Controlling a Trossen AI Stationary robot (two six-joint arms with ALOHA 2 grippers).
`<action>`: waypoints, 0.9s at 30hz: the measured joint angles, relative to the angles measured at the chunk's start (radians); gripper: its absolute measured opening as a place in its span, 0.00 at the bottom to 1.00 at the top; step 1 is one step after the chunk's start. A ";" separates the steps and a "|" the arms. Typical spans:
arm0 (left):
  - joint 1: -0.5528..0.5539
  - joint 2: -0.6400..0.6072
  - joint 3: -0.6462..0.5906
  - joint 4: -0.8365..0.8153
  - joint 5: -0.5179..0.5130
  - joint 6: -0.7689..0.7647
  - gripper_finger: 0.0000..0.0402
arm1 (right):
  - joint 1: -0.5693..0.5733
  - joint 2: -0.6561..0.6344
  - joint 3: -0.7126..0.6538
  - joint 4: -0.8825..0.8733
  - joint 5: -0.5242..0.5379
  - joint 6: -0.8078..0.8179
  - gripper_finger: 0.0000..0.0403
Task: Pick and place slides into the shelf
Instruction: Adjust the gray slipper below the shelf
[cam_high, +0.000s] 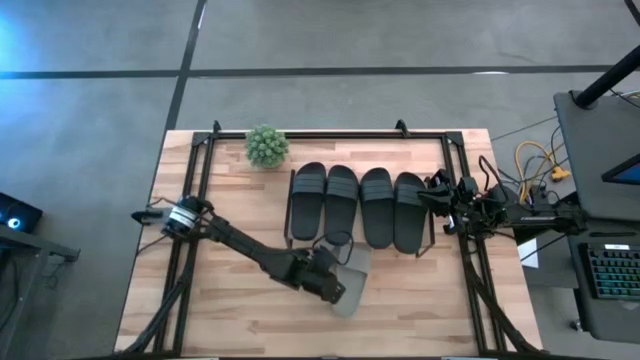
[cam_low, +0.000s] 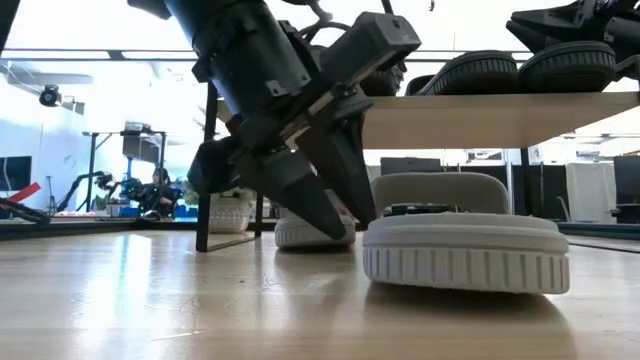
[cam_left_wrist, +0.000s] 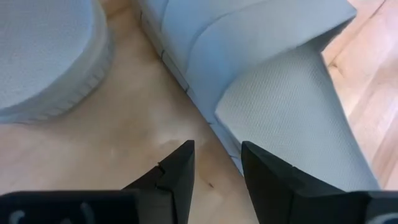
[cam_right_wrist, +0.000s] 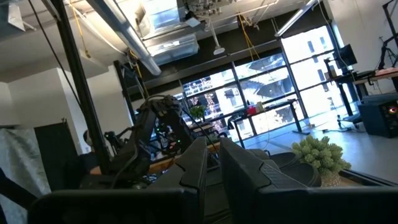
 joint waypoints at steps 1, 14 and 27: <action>-0.002 0.000 0.000 -0.002 0.000 0.000 0.29 | 0.000 0.000 0.000 0.000 0.000 0.000 0.10; -0.147 -0.028 0.069 -0.017 -0.006 -0.082 0.29 | 0.000 0.000 0.000 0.000 0.000 0.000 0.10; -0.061 -0.032 0.120 0.243 -0.052 -0.401 0.29 | 0.000 0.000 0.000 0.000 0.000 0.000 0.10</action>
